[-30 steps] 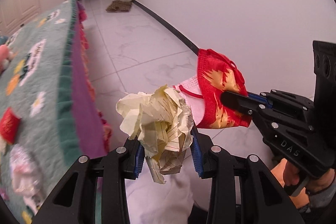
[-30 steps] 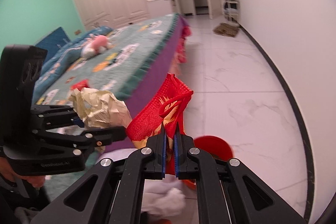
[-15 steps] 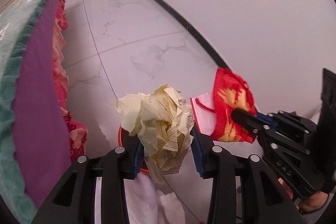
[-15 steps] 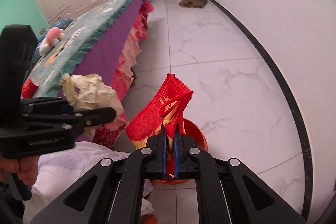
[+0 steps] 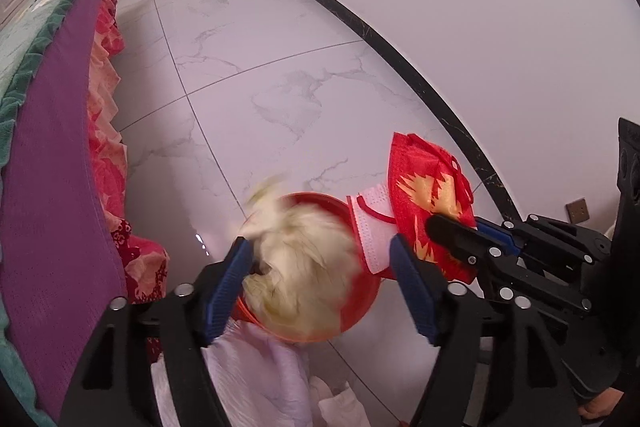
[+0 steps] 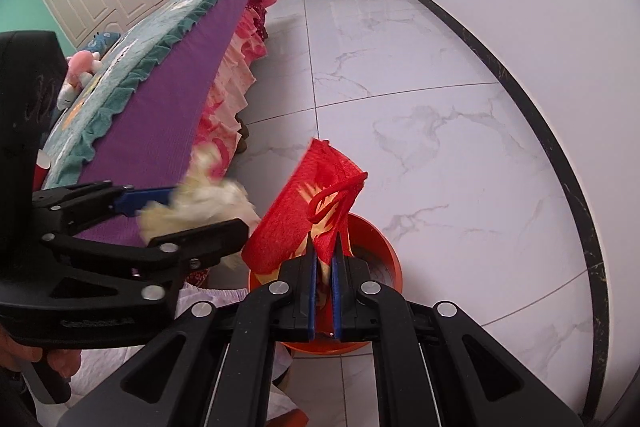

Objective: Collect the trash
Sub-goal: 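Open both grippers to drop the paper and red bag into the bin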

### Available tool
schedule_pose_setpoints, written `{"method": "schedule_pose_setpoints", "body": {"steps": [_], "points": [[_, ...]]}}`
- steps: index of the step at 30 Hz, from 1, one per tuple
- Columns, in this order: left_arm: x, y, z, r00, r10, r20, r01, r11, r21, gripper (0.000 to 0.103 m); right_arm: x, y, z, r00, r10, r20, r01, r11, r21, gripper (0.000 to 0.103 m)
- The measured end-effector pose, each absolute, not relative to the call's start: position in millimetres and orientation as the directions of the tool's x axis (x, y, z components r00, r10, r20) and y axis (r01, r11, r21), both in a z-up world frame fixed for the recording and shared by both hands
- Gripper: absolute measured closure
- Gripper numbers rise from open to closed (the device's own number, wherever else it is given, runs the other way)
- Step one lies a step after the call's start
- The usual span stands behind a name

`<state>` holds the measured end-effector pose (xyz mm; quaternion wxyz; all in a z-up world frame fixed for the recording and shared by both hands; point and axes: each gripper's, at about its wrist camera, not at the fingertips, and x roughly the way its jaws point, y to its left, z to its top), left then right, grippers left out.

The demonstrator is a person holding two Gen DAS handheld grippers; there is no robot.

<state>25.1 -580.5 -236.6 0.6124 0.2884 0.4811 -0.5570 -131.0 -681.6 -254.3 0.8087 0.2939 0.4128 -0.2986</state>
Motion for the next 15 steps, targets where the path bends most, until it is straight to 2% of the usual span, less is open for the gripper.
{"method": "schedule_pose_setpoints", "body": {"steps": [9,12,14,15], "points": [[26,-578,-235,-0.066,-0.394,-0.917,0.960,0.227,-0.166,0.025,-126,-687,-263,0.471,-0.234,-0.851,0.736,0.636,0.232,0.096],[30,-576,-233,-0.057,-0.396,-0.916,0.957,0.239,-0.163,0.025,-120,-687,-267,0.465,-0.233,-0.854,0.736,0.638,0.227,0.092],[32,-573,-231,-0.044,-0.396,-0.917,0.958,0.243,-0.151,0.025,-116,-687,-270,0.468,-0.218,-0.856,0.734,0.635,0.240,0.081],[33,-573,-231,-0.035,-0.393,-0.919,0.957,0.250,-0.144,0.025,-117,-687,-271,0.467,-0.219,-0.857,0.736,0.634,0.238,0.067]]}}
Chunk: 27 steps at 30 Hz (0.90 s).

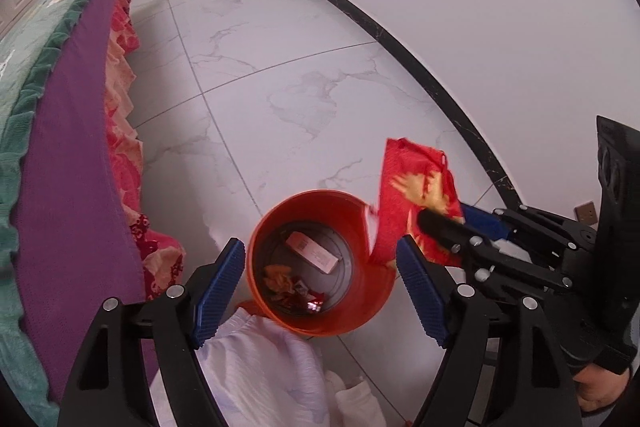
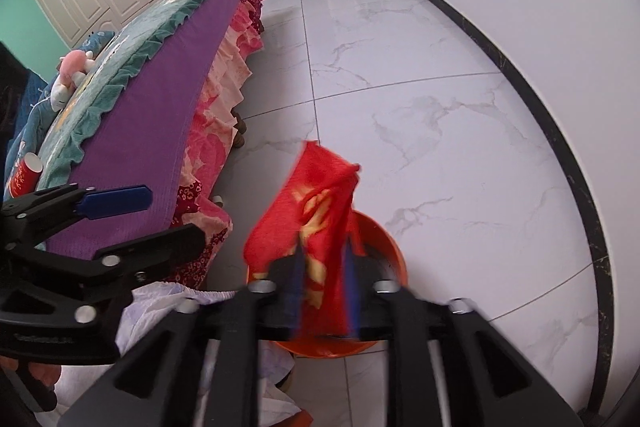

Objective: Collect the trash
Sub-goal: 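Open both grippers to drop the paper and red bag into the bin, then move both grippers back over the bed toward the plastic bag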

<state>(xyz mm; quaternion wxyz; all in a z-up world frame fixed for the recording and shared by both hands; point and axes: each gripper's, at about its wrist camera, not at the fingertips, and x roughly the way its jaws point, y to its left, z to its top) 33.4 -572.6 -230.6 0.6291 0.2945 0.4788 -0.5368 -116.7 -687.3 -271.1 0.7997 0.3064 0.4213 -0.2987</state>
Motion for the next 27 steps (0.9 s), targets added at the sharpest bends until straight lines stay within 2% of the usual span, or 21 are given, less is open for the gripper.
{"method": "schedule_pose_setpoints", "body": {"steps": [1,17,27], "points": [[36,-572,-230,-0.033,-0.393,-0.919,0.956,0.256,-0.144,0.025,-116,-687,-271,0.464,-0.227,-0.856,0.739,0.633,0.232,0.060],[40,-556,-206,-0.009,-0.432,-0.902,0.956,0.259,-0.134,0.025,-117,-671,-238,0.481,-0.257,-0.838,0.731,0.646,0.222,0.060],[56,-495,-133,0.100,-0.545,-0.832,0.940,0.325,-0.101,0.025,-103,-627,-160,0.586,-0.292,-0.756,0.657,0.718,0.232,0.057]]}}
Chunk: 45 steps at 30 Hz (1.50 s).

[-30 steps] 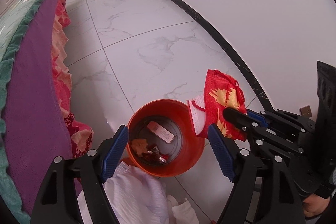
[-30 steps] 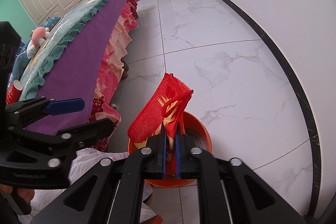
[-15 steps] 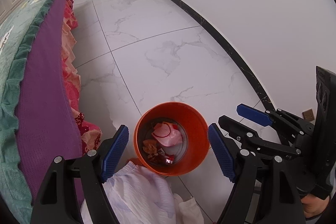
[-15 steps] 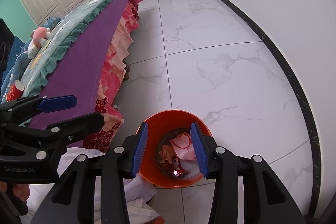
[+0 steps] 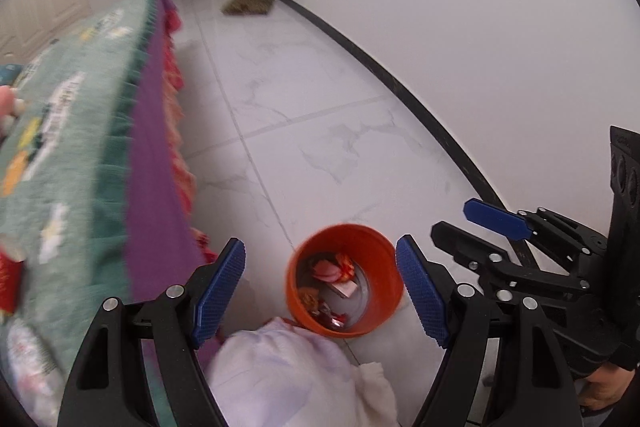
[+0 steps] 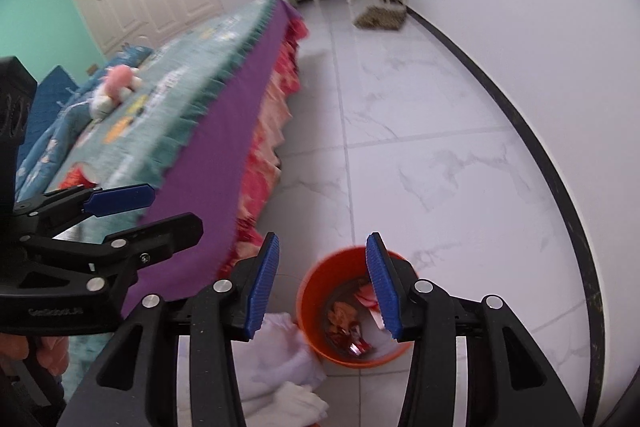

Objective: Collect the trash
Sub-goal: 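Move both grippers back over the bed toward the plastic bag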

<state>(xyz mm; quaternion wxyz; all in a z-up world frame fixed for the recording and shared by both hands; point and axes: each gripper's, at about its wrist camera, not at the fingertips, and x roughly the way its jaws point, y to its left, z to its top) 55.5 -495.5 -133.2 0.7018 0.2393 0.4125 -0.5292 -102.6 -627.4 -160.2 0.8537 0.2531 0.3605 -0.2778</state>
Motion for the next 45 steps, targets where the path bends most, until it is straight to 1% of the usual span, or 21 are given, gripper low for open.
{"method": "schedule_pose_setpoints", "body": {"steps": [3,4,6,11,13,16,21,24,31,39,45], "points": [[59,-470,-108,0.138,-0.585,-0.799,0.930,0.354,-0.099,0.025,-97,-607,-132,0.629,-0.305,-0.715,0.625,0.745,0.233,0.055],[60,-464,-102,0.148,-0.593,-0.792,0.927,0.361,-0.097,0.021,-95,-599,-122,0.646,-0.306,-0.699,0.612,0.755,0.235,0.054],[63,-444,-89,0.182,-0.609,-0.772,0.919,0.385,-0.087,0.019,-92,-586,-107,0.669,-0.306,-0.678,0.592,0.770,0.237,0.053],[68,-400,-66,0.232,-0.632,-0.739,0.897,0.433,-0.089,0.019,-76,-547,-73,0.726,-0.272,-0.632,0.521,0.817,0.247,0.052],[72,-383,-59,0.252,-0.635,-0.730,0.885,0.456,-0.091,0.019,-67,-529,-64,0.744,-0.254,-0.618,0.490,0.837,0.245,0.050],[83,-354,-49,0.292,-0.630,-0.720,0.859,0.504,-0.093,0.019,-52,-503,-53,0.766,-0.219,-0.605,0.431,0.873,0.229,0.049],[99,-310,-36,0.353,-0.615,-0.705,0.812,0.576,-0.096,0.018,-21,-455,-40,0.793,-0.137,-0.594,0.323,0.920,0.220,0.049],[106,-282,-32,0.405,-0.591,-0.698,0.782,0.620,-0.071,0.018,-5,-431,-35,0.803,-0.093,-0.588,0.270,0.938,0.219,0.049],[129,-221,-27,0.482,-0.537,-0.692,0.702,0.709,-0.061,0.018,30,-380,-31,0.803,-0.006,-0.596,0.158,0.966,0.203,0.049],[146,-160,-28,0.527,-0.487,-0.696,0.624,0.778,-0.072,0.018,74,-326,-35,0.782,0.090,-0.617,0.035,0.982,0.187,0.049],[160,-123,-37,0.544,-0.437,-0.716,0.567,0.821,-0.070,0.018,101,-293,-43,0.755,0.149,-0.639,-0.041,0.983,0.181,0.049]]}}
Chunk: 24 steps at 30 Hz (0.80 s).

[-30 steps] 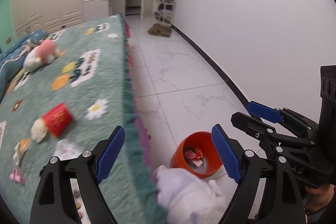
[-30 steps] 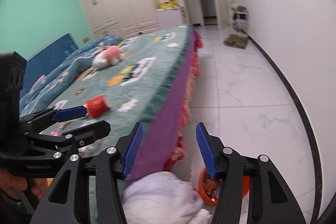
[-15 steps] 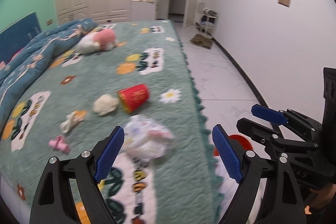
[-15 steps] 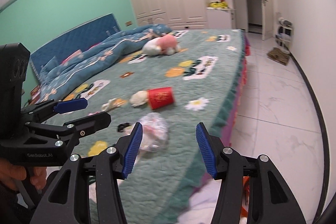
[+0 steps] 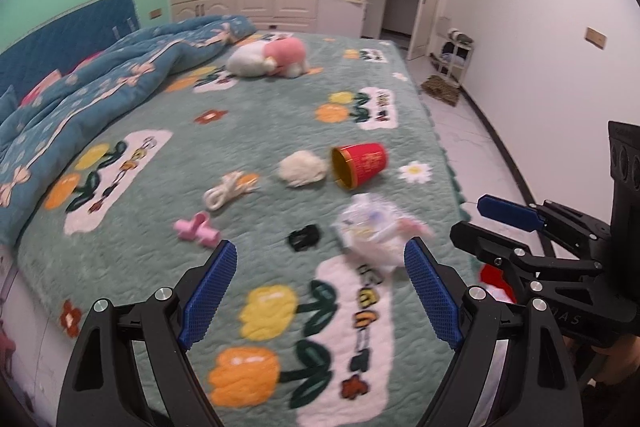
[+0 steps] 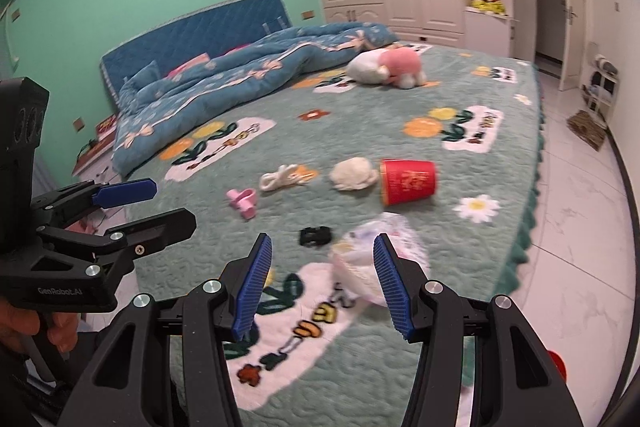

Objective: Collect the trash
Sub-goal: 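Move both grippers back over the bed toward the plastic bag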

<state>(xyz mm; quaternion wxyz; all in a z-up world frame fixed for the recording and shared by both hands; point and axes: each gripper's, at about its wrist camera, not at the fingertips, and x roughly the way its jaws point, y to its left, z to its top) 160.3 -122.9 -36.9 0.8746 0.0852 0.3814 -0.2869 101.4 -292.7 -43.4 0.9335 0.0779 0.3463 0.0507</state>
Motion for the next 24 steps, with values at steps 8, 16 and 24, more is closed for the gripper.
{"method": "schedule_pose_setpoints", "body": {"steps": [8,16,24], "points": [[178,-111,-62,0.501,-0.412,-0.762,0.546,0.833,-0.091,0.018,125,-280,-64,0.723,0.148,-0.675,-0.054,0.986,0.158,0.049],[192,-141,-91,0.421,-0.427,-0.800,0.585,0.802,-0.120,0.018,140,-320,-94,0.679,0.081,-0.729,0.032,0.990,0.140,0.049],[213,-163,-117,0.369,-0.402,-0.838,0.591,0.797,-0.122,0.018,168,-345,-138,0.608,0.077,-0.790,0.038,0.991,0.127,0.039]]}}
